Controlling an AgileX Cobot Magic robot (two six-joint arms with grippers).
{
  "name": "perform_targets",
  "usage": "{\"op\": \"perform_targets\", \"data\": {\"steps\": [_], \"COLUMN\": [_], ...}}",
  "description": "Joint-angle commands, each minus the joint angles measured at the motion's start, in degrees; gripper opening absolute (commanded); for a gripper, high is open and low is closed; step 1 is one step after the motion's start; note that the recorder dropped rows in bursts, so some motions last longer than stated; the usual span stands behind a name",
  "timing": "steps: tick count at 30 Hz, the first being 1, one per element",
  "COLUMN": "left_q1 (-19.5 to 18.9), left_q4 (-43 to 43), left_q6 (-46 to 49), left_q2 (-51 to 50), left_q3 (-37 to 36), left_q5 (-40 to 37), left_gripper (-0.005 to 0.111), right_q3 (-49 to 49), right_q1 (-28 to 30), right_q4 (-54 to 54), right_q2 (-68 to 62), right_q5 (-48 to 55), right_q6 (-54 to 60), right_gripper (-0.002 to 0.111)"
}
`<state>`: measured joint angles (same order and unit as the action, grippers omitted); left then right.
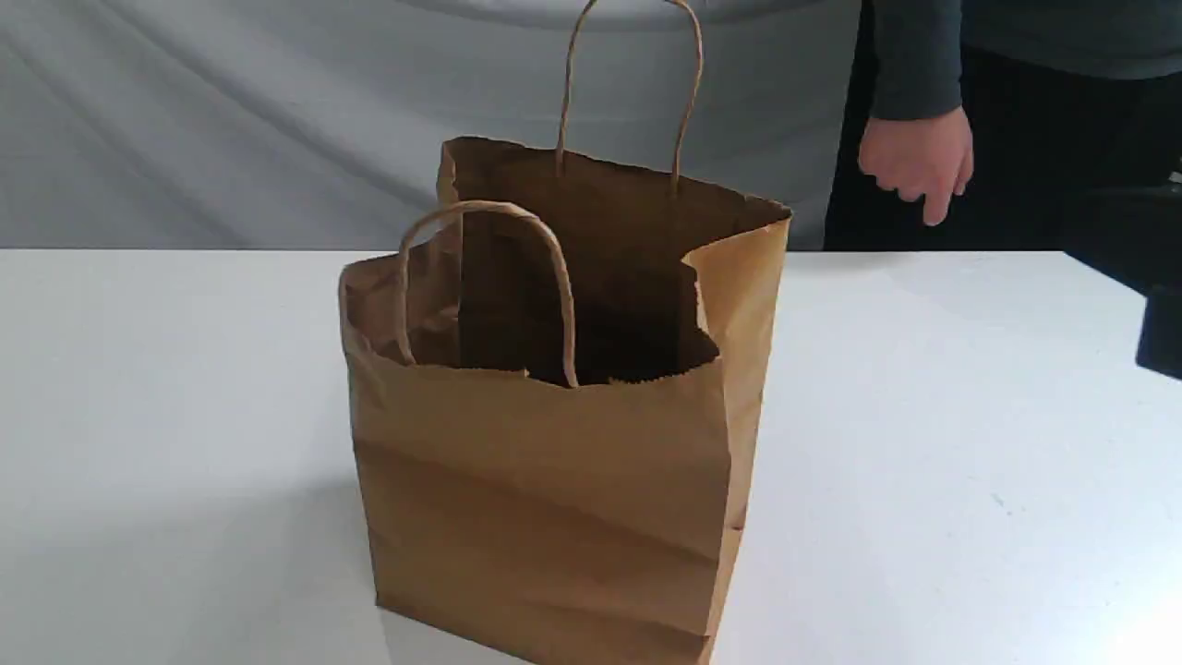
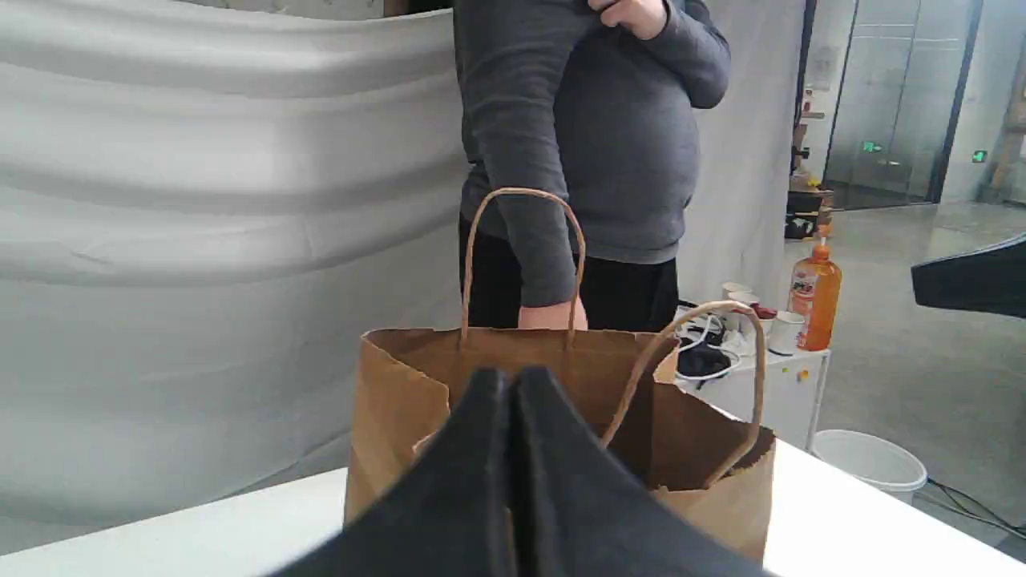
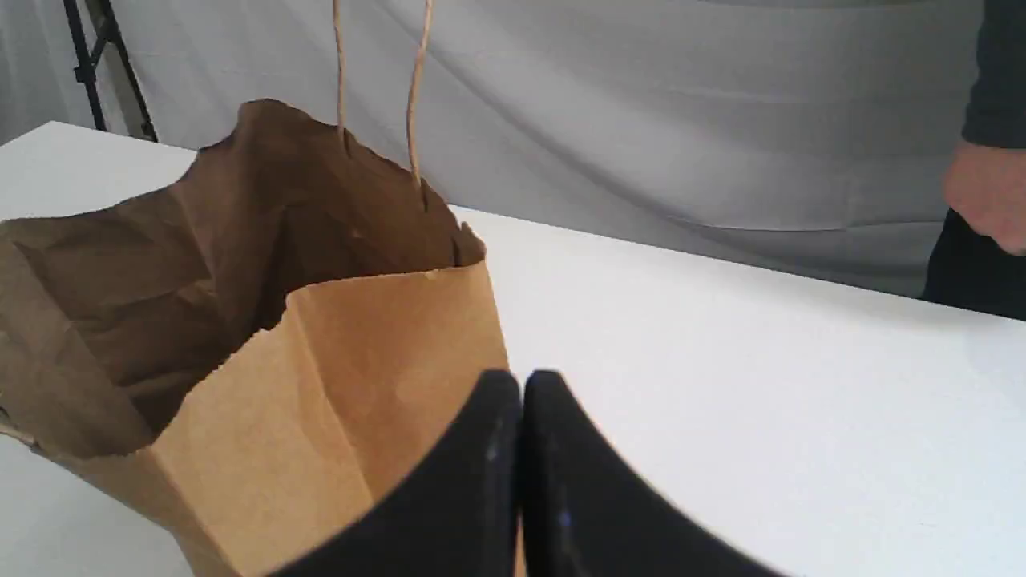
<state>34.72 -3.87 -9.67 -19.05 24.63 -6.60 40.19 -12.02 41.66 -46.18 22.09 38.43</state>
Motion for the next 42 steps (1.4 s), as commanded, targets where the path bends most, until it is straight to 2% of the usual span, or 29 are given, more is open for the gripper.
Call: {"op": "perform_targets", "data": {"steps": [1,10,14,18,27,36,42], "left_q1": [-0.2,-0.2,-0.2,-0.2,-0.2,-0.2,-0.2], "left_q4": [0.0,0.0,0.0,0.0,0.0,0.0,0.0], "left_q6": [-0.7,-0.7,-0.7,-0.7,-0.7,-0.7,-0.7], "left_q2": [0.4,0.4,0.4,0.4,0.4,0.4,0.4], "left_q3": [-0.4,-0.4,-0.4,-0.4,-0.4,-0.4,-0.4], "left_q5": [0.6,0.6,0.6,0.6,0.6,0.6,0.6], "left_gripper": [0.000,0.000,0.000,0.000,0.000,0.000,0.000], "right_q3": [-0.3,-0.4,-5.3,-14.0,-28.5,-35.1,-35.8], "right_q1": [0.0,0.2,0.2,4.3,12.0,13.5,13.5], "right_q4": [0.3,-4.1,-4.6,0.3,0.9,0.9,0.9], "right_q2": [0.5,4.9,11.1,17.4,33.7,45.6,46.2], "right_q5": [0.1,-2.5,-12.8,-20.0,-23.7,-25.8,-25.9], "right_q6": [0.1,1.0,1.4,1.4,1.5,1.4,1.5], "right_gripper": [0.000,0.000,0.000,0.000,0.000,0.000,0.000]}}
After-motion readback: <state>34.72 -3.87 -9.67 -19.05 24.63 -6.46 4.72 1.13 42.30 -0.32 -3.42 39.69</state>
